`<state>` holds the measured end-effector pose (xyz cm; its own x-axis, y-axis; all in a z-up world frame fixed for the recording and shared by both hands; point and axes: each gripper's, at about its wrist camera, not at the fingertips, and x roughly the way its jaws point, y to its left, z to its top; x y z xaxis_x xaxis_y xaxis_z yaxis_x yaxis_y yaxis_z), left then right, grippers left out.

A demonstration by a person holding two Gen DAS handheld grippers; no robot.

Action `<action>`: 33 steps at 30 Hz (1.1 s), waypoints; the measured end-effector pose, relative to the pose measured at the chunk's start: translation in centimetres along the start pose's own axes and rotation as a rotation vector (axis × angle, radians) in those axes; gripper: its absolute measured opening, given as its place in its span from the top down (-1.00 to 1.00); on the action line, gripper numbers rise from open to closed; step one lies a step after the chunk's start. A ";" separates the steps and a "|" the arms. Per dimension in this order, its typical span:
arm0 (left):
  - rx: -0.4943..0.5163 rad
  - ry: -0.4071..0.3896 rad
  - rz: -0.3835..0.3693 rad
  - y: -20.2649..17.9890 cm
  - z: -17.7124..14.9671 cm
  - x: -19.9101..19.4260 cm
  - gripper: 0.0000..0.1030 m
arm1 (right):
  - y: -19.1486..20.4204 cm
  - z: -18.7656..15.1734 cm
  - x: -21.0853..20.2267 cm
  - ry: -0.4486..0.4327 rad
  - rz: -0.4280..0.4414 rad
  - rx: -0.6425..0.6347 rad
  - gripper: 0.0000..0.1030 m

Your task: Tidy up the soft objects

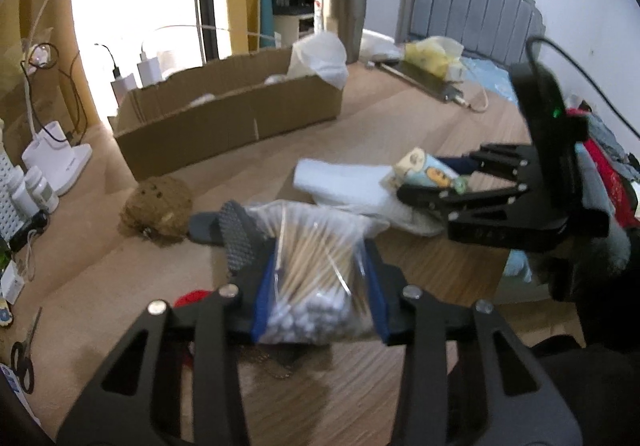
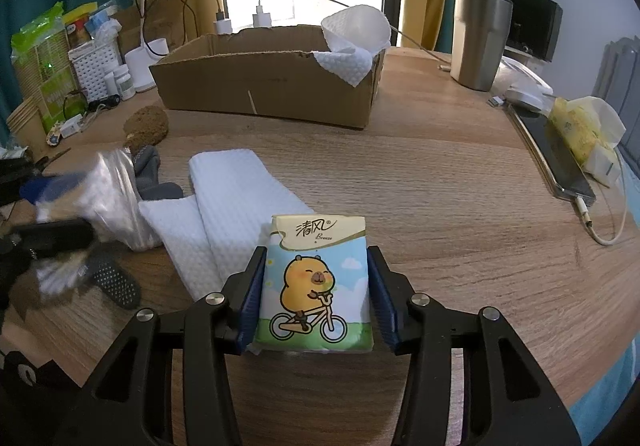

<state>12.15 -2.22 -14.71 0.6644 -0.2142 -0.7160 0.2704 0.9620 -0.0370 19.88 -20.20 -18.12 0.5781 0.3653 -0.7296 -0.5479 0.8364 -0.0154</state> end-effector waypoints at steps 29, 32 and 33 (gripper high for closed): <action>-0.127 -0.201 -0.019 5.7 6.9 -2.6 0.20 | -0.2 10.0 -2.3 -0.151 0.040 -0.022 0.03; -0.135 -0.208 -0.016 6.4 7.8 -2.2 0.20 | -0.5 11.0 -1.9 -0.157 0.045 -0.026 0.03; -0.137 -0.209 -0.016 6.6 8.0 -2.1 0.20 | -0.5 11.3 -1.8 -0.158 0.046 -0.026 0.03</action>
<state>18.10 3.23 -7.87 0.7946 -0.2462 -0.5550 0.1947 0.9692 -0.1511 25.96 -16.66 -9.09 0.6386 0.4647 -0.6134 -0.5906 0.8069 -0.0036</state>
